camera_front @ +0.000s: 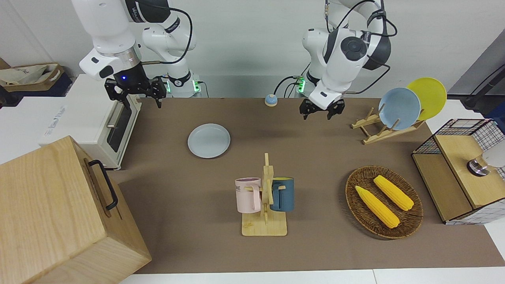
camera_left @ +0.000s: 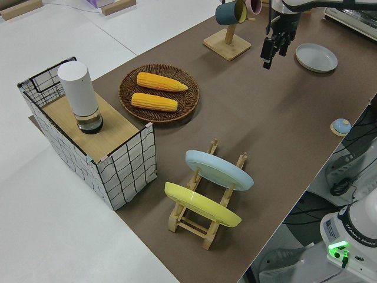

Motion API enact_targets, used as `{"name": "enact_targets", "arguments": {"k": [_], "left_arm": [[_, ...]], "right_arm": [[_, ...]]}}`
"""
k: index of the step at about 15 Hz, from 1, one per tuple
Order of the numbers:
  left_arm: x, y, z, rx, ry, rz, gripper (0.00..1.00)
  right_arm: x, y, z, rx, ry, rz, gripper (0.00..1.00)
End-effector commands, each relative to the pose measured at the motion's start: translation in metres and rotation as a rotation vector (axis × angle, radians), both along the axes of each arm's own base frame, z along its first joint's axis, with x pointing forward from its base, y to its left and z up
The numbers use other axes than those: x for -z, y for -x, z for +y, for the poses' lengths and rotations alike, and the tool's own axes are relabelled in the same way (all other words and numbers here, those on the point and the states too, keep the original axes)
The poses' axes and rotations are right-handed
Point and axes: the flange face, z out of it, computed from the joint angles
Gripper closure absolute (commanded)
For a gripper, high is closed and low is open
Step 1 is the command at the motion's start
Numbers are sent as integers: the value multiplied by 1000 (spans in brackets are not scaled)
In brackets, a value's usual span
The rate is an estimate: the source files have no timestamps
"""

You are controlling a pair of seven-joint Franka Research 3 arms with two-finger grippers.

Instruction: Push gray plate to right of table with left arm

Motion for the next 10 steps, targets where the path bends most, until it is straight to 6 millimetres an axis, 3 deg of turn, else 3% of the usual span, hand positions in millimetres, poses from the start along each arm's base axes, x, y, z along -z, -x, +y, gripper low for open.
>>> {"name": "enact_targets", "arguments": {"k": [1,7,8,10], "left_arm": [[-47,2,59,20,-3,-25,5],[-86,3,116,-24,-32,-49,5],[-96,1,121,-33,-29,-69,5],[-100,0,123,-38,-28,-77,5]], "right_arm": [[-3,3,0,4,-6,4,17],[-3,3,0,4,-6,4,17],[-3,3,0,4,-6,4,17],[-3,3,0,4,-6,4,17]]}}
